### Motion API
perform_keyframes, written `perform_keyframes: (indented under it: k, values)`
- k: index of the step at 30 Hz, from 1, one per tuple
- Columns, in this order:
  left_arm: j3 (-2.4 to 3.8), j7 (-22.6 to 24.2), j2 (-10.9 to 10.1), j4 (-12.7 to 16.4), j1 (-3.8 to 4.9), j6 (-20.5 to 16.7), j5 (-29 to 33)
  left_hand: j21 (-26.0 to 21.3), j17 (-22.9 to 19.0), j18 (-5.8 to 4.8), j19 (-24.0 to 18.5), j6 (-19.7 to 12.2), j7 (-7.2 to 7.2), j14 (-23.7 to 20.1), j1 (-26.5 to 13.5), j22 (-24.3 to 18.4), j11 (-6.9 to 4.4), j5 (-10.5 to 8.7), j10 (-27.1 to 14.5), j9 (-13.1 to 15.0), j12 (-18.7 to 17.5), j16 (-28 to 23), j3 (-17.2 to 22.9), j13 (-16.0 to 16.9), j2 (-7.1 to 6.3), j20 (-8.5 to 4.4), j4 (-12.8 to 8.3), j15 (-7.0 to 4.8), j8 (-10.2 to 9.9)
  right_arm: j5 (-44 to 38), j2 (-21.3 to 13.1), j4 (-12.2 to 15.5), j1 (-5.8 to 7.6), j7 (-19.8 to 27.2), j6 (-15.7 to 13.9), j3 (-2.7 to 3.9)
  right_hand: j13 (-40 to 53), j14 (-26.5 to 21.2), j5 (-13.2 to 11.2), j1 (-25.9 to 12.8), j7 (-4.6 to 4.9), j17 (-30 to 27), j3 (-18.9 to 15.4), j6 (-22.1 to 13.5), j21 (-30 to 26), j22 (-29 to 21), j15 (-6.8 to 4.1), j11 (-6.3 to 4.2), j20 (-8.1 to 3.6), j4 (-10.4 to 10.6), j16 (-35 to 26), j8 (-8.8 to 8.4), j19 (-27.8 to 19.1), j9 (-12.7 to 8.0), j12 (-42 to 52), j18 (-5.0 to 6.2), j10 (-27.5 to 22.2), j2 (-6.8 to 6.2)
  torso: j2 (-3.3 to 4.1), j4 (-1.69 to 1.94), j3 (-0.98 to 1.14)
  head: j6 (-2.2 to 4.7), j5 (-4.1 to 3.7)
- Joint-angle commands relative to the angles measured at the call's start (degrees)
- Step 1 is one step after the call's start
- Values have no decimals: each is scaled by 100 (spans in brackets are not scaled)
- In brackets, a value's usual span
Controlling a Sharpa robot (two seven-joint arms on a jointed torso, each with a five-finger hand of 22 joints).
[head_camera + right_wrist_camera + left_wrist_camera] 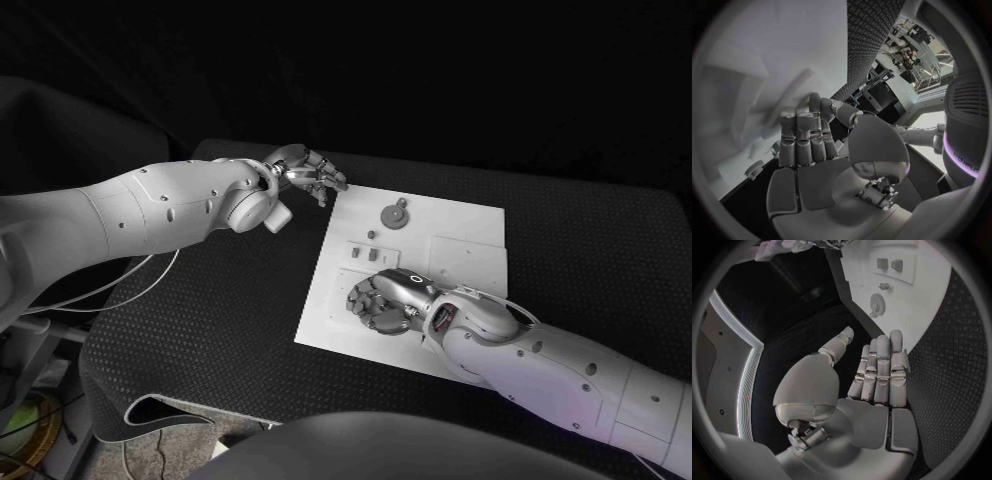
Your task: Assemble the parts on the task board
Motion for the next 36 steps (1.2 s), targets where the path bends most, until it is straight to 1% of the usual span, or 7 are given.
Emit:
perform_keyframes:
  k: [1,4,8,12,15,24,36]
  values:
    - [2,23,23,-1,6,70,26,-36,9,217,37,-29,30,25,-52,6,-1,-36,-44,-7,-5,-33,7,-8,-7,3,15,20,7,-50,3,-55,-45,-259,211,-39,-27,-33,19,-16,228,5,11,219,-26,53,-10,23,-29,10,-28,-10,-16,160,-92,291,29,40,2,-3,1,1,-9]
    - [2,24,25,-2,6,68,26,-37,9,217,37,-30,30,24,-54,6,-1,-36,-45,-7,-5,-33,7,-9,-8,3,15,20,7,-50,2,-55,-45,-245,256,-39,-33,-60,18,-44,250,7,-2,176,-47,48,10,41,-17,28,-38,-41,-35,150,-139,291,5,10,2,-1,2,1,-15]
    - [2,24,24,-5,6,66,26,-37,10,217,37,-30,30,24,-54,7,0,-36,-46,-7,-6,-33,7,-9,-8,3,14,20,8,-50,-6,-54,-45,-244,295,-39,-30,-105,15,-62,317,18,-38,25,-71,46,36,68,-1,36,-41,-139,-60,106,-205,291,-29,-93,2,-1,4,1,-17]
    - [2,25,24,-5,6,66,26,-38,10,217,37,-30,30,24,-55,7,0,-36,-46,-8,-6,-34,8,-9,-9,4,14,20,8,-50,-14,-54,-44,-249,289,-39,-22,-127,12,-55,342,23,-67,-30,-80,47,48,81,5,23,-42,-175,-75,87,-232,291,-46,-174,2,-1,2,1,-18]
    - [2,24,26,-5,6,68,26,-39,10,218,36,-31,30,23,-55,8,0,-36,-47,-8,-6,-34,8,-9,-9,3,13,21,8,-49,-17,-46,-44,-249,250,-39,-7,-148,14,-10,379,30,-86,-142,-91,47,61,95,9,3,-40,-242,-87,50,-262,291,-63,-238,1,-2,1,1,-22]
    - [2,35,28,-4,5,72,26,-41,11,218,37,-32,30,23,-57,9,0,-36,-47,-8,-6,-35,10,-10,-7,4,14,21,8,-71,-21,-37,-44,-268,231,-39,40,-192,11,111,373,42,-133,-319,-102,60,72,104,21,-33,-33,-333,-123,-16,-296,291,-87,-397,1,-1,2,1,-33]
    - [2,32,26,-8,5,70,26,-43,12,218,36,-34,31,22,-60,10,1,-36,-50,-9,-7,-37,11,-11,-8,4,13,21,8,-107,-34,-22,-44,-288,184,-39,77,-207,13,167,353,47,-184,-469,-106,65,82,115,32,-30,-26,-397,-133,-65,-326,291,-122,-466,1,1,1,1,-47]
